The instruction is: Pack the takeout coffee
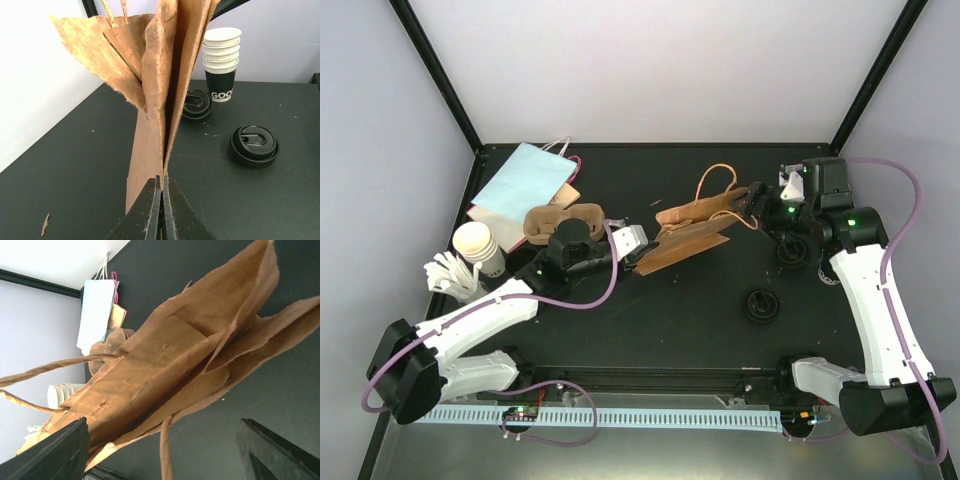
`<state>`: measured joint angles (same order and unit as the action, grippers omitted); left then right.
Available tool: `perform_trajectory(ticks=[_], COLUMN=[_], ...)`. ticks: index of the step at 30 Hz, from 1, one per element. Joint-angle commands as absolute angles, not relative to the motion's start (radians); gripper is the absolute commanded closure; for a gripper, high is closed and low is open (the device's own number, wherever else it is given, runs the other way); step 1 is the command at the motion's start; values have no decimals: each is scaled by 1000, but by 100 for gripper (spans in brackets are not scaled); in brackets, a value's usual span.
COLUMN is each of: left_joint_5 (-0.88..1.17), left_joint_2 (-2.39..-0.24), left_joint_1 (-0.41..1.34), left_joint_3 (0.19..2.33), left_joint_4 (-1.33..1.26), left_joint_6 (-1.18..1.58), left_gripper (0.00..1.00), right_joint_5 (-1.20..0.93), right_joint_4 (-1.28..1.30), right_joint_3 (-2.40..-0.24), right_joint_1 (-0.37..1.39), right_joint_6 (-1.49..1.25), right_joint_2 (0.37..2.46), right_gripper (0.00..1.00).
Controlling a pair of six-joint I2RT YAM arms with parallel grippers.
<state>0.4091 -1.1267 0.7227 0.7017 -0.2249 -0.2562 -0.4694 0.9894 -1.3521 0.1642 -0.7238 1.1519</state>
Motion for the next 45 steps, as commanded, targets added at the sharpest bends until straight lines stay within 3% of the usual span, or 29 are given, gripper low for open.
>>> perform_trajectory(ticks=[1,6,15,17,19,23,26,29,33,35,40,45], left_joint_5=[396,386,381,381,380,388,401,406,438,433,343,438], left_joint_2=[-1139,-1146,-1148,-1150,-1154,-1156,-1145,-1106,-1036,-1006,-1002,-1069], left_joint_1=[735,747,755,755,756,758,759,762,762,762,760,759], left_joint_3=[704,706,698,696,698,694,694,698,699,708,902,1079], left_joint_4=[-233,-232,-249,-253,-254,-262,-257,-239,-241,-239,33,211], left_joint_6=[-291,-302,-294,-290,-288,-267,-242,-191,-76,-6,212,289], left_gripper=[98,98,98,98,97,87,69,45,12,2,1,1], right_joint_5=[-491,-508,-496,-493,-493,-484,-480,-479,-474,-473,-471,-474], right_joint_4=[984,964,946,941,938,942,947,950,947,943,937,930], right_joint_3=[-1347,-1341,-1293,-1278,-1268,-1261,-1265,-1267,-1266,-1269,-1282,-1292], right_joint_1=[169,168,169,169,169,169,169,169,169,169,169,169], right_joint_6=[-729,-749,-752,-750,-749,-738,-728,-718,-701,-692,-670,-658], right_joint_2=[1127,1131,1144,1143,1143,1143,1148,1154,1159,1163,1176,1189], right_gripper=[18,26,28,33,47,71,86,94,95,95,95,95])
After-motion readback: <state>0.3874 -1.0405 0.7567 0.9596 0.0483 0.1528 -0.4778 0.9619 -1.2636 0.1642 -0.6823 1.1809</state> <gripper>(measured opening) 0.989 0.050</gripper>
